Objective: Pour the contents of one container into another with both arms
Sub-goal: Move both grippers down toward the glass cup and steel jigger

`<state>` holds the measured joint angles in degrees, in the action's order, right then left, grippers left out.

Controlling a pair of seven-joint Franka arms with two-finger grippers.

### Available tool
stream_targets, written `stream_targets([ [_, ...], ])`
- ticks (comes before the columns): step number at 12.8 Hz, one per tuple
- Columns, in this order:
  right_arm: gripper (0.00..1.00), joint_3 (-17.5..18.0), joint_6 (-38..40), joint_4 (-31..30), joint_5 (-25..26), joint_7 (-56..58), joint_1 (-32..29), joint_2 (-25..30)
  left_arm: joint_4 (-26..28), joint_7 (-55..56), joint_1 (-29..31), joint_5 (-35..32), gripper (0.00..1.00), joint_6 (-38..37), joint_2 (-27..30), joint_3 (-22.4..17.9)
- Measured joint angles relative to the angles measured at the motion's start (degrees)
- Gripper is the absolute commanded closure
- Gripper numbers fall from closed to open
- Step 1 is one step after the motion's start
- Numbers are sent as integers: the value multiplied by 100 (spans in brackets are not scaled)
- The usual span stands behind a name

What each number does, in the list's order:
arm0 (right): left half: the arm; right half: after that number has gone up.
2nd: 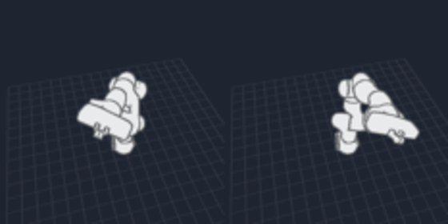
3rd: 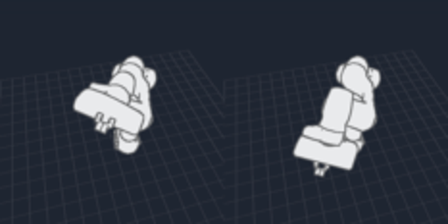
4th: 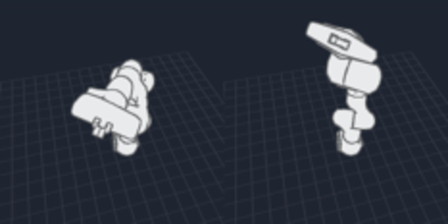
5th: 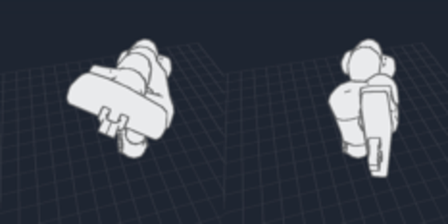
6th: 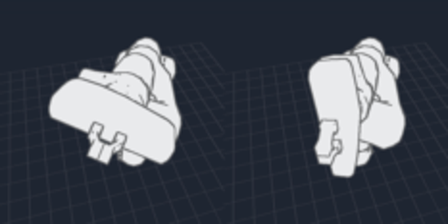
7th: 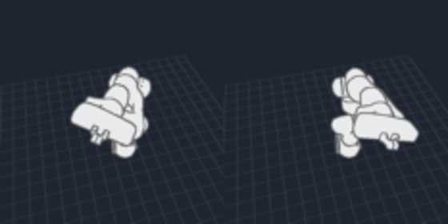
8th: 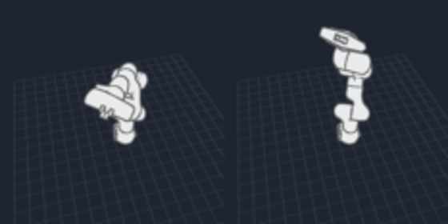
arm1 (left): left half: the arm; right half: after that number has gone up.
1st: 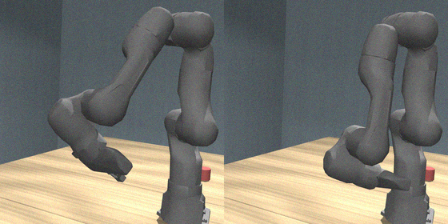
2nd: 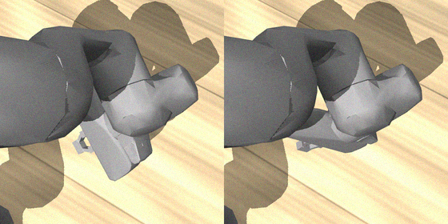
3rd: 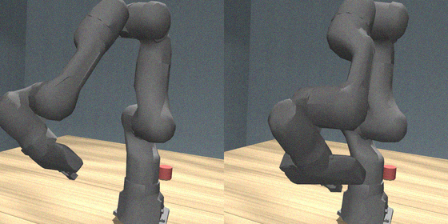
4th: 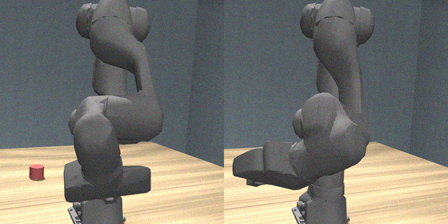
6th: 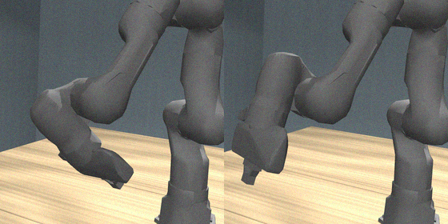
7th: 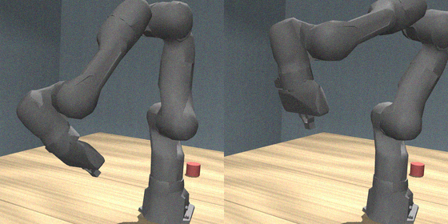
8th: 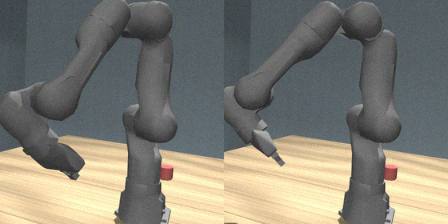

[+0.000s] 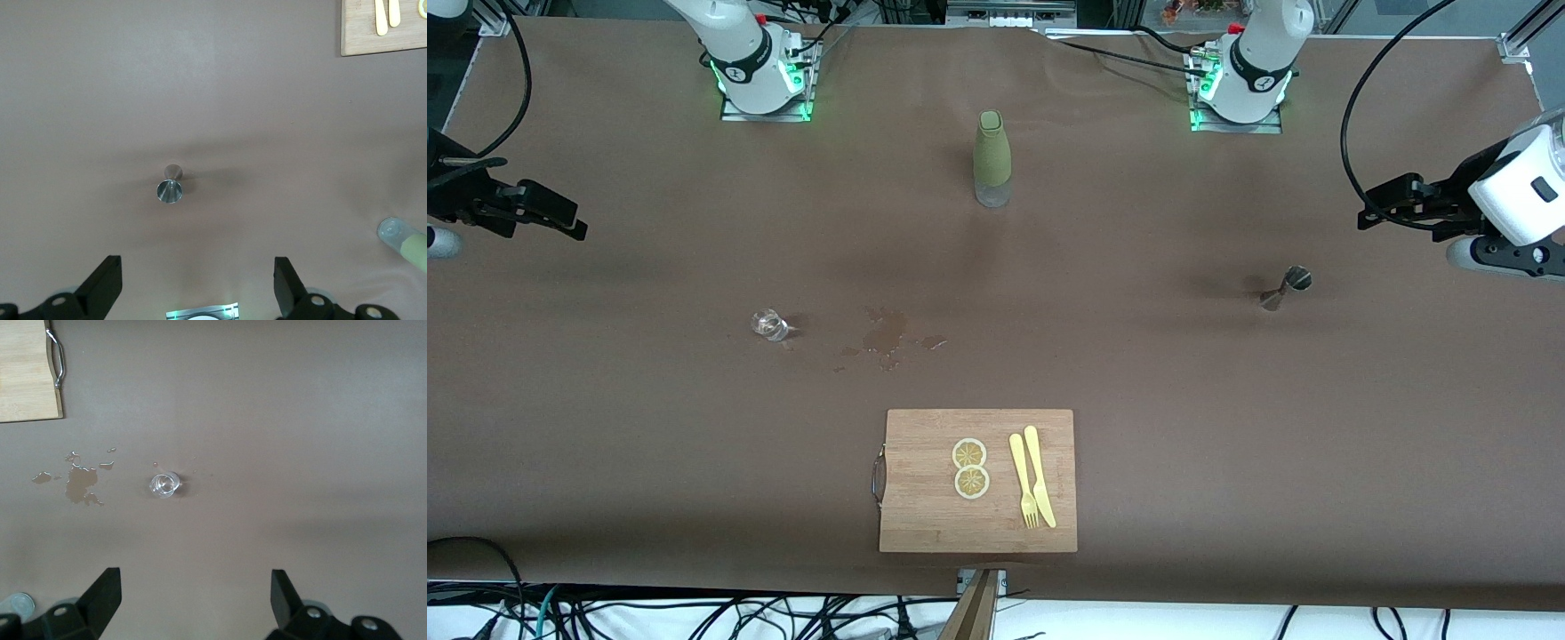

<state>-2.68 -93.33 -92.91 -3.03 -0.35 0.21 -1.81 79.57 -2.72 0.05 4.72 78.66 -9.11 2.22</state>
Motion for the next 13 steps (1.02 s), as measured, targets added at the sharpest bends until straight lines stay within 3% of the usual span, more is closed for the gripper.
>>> stream_targets([
  [10,0,-65,-49,-301,-130,25,-40,-4,0,-60,29,0,0,0,0,-174],
  [13,0,-82,-50,-334,-139,681,-47,-8,18,-1205,275,66,0,-4,-64,-434],
])
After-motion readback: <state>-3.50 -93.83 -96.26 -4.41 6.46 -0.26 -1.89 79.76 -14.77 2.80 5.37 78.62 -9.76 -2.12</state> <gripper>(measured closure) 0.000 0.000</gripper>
